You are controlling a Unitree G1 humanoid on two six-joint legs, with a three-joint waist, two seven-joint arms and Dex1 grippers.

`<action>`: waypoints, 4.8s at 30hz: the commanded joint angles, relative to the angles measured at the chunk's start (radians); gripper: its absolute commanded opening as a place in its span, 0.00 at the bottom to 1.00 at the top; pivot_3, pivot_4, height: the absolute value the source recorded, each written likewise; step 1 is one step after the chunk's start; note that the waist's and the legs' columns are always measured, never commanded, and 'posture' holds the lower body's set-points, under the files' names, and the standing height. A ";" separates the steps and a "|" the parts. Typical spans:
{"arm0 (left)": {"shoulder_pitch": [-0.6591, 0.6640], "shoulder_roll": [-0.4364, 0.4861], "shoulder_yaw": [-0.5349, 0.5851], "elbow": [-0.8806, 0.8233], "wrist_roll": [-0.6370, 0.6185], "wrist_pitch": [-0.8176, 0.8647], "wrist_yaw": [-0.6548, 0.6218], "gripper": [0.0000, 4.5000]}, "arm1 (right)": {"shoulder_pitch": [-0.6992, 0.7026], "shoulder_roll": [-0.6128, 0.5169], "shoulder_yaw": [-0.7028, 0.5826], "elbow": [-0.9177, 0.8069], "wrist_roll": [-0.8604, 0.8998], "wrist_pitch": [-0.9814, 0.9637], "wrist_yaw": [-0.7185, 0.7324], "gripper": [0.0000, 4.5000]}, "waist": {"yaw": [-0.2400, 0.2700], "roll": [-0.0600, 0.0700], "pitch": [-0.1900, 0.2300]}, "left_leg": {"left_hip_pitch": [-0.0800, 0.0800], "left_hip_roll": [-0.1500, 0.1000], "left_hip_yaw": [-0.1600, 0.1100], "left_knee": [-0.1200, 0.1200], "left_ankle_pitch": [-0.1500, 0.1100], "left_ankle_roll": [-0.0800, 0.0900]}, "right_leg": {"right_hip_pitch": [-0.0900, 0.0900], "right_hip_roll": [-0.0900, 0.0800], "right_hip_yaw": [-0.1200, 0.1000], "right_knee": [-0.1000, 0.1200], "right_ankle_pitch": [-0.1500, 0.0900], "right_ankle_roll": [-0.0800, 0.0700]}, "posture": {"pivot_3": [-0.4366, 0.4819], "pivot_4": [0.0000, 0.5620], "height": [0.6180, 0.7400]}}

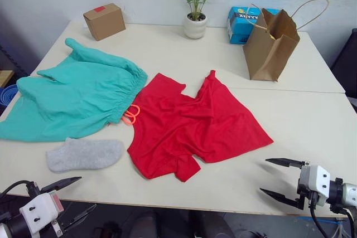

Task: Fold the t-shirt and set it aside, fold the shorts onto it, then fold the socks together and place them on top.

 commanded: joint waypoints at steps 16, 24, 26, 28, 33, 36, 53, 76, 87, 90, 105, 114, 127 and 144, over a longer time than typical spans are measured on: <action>-0.026 0.060 0.029 -0.141 -0.177 0.236 -0.033 0.99 | 0.005 0.045 0.015 -0.143 0.067 0.157 -0.065 1.00 | -0.002 0.000 0.000 | 0.000 0.000 0.000 0.001 0.000 0.000 | 0.000 0.000 0.000 0.001 0.000 0.000 | 0.48 0.27 1.00; -0.168 0.161 -0.043 -0.319 -0.239 0.493 0.006 0.99 | -0.062 0.085 -0.064 -0.287 0.180 0.344 -0.237 1.00 | -0.003 0.001 0.000 | 0.000 0.000 0.000 0.001 0.001 -0.001 | 0.000 0.000 0.000 0.003 0.000 0.000 | 0.48 0.27 1.00; -0.222 0.192 -0.093 -0.362 -0.217 0.523 -0.002 0.99 | -0.085 0.066 -0.077 -0.286 0.176 0.359 -0.236 1.00 | -0.001 0.001 0.000 | 0.000 -0.001 0.000 0.001 0.001 -0.001 | 0.000 0.000 0.000 0.003 0.000 0.000 | 0.48 0.27 1.00; -0.258 0.212 -0.142 -0.403 -0.193 0.559 0.005 0.99 | -0.098 0.041 -0.083 -0.278 0.160 0.360 -0.213 1.00 | 0.000 0.002 0.001 | 0.000 -0.001 0.000 0.001 0.001 -0.001 | 0.000 0.000 0.000 0.003 0.000 0.000 | 0.48 0.27 1.00; -0.346 0.197 -0.317 -0.508 -0.169 0.738 0.118 0.99 | -0.132 -0.067 -0.058 -0.153 0.044 0.286 -0.111 1.00 | -0.002 0.002 0.001 | 0.000 -0.001 0.000 0.000 0.001 -0.001 | -0.001 0.000 0.000 0.001 0.000 0.001 | 0.48 0.27 1.00; -0.462 0.138 -0.539 -0.544 -0.062 0.830 0.220 0.99 | -0.244 -0.109 -0.011 0.002 -0.063 0.227 -0.125 1.00 | -0.005 0.004 0.002 | 0.001 -0.002 0.002 0.002 0.001 0.001 | 0.002 0.000 0.002 0.001 0.002 0.004 | 0.48 0.27 1.00; -0.707 -0.031 -0.763 -0.502 0.082 1.050 0.366 0.99 | -0.333 -0.154 0.038 0.052 -0.067 0.296 -0.011 1.00 | 0.018 0.006 0.002 | 0.001 -0.001 0.001 0.003 0.005 -0.001 | 0.001 0.001 0.002 0.004 0.003 0.005 | 0.48 0.27 1.00; -0.720 -0.063 -0.564 -0.454 -0.338 1.314 0.258 0.99 | -0.170 -0.127 -0.034 -0.306 0.077 0.590 -0.104 1.00 | 0.023 0.005 0.002 | 0.000 -0.002 -0.001 0.003 0.005 -0.002 | 0.001 0.001 0.000 0.002 0.003 0.005 | 0.48 0.27 1.00; -0.770 -0.039 -0.651 -0.352 -0.269 1.202 0.239 0.99 | -0.125 -0.103 -0.052 -0.320 0.082 0.573 -0.124 1.00 | 0.022 0.005 0.002 | 0.000 -0.002 -0.001 0.003 0.005 -0.002 | 0.001 0.001 0.000 0.003 0.003 0.005 | 0.48 0.27 1.00; -0.794 -0.057 -0.688 -0.313 -0.254 1.180 0.235 0.99 | -0.127 -0.084 -0.057 -0.323 0.089 0.558 -0.122 1.00 | 0.022 0.005 0.002 | 0.000 -0.002 -0.001 0.003 0.005 -0.002 | 0.001 0.001 0.000 0.002 0.003 0.005 | 0.48 0.27 1.00; -0.854 -0.066 -0.760 -0.277 -0.217 1.160 0.223 0.99 | -0.112 -0.047 -0.049 -0.311 0.077 0.511 -0.129 1.00 | 0.022 0.005 0.002 | 0.000 -0.002 -0.001 0.003 0.006 -0.002 | 0.001 0.001 0.000 0.003 0.003 0.005 | 0.48 0.27 1.00; -0.884 -0.061 -0.809 -0.260 -0.245 1.248 0.189 0.99 | -0.110 -0.056 -0.041 -0.332 0.080 0.530 -0.150 1.00 | 0.022 0.005 0.002 | 0.000 -0.002 -0.001 0.003 0.006 -0.002 | 0.002 0.001 0.000 0.003 0.003 0.005 | 0.48 0.27 1.00; -0.894 -0.064 -0.846 -0.189 -0.165 1.131 0.173 0.21 | -0.201 -0.132 -0.018 -0.188 -0.009 0.469 -0.088 1.00 | 0.022 0.005 0.002 | 0.000 -0.002 -0.001 0.003 0.008 -0.005 | 0.002 0.001 0.000 0.002 0.003 0.005 | 0.48 0.27 1.00; -0.796 0.012 -0.768 -0.255 -0.192 1.036 0.098 0.00 | -0.661 -0.141 0.275 0.496 -0.360 0.064 -0.050 1.00 | 0.002 0.004 0.002 | 0.002 -0.001 0.000 0.003 0.008 -0.005 | 0.002 0.001 0.001 0.003 0.003 0.005 | 0.48 0.27 1.00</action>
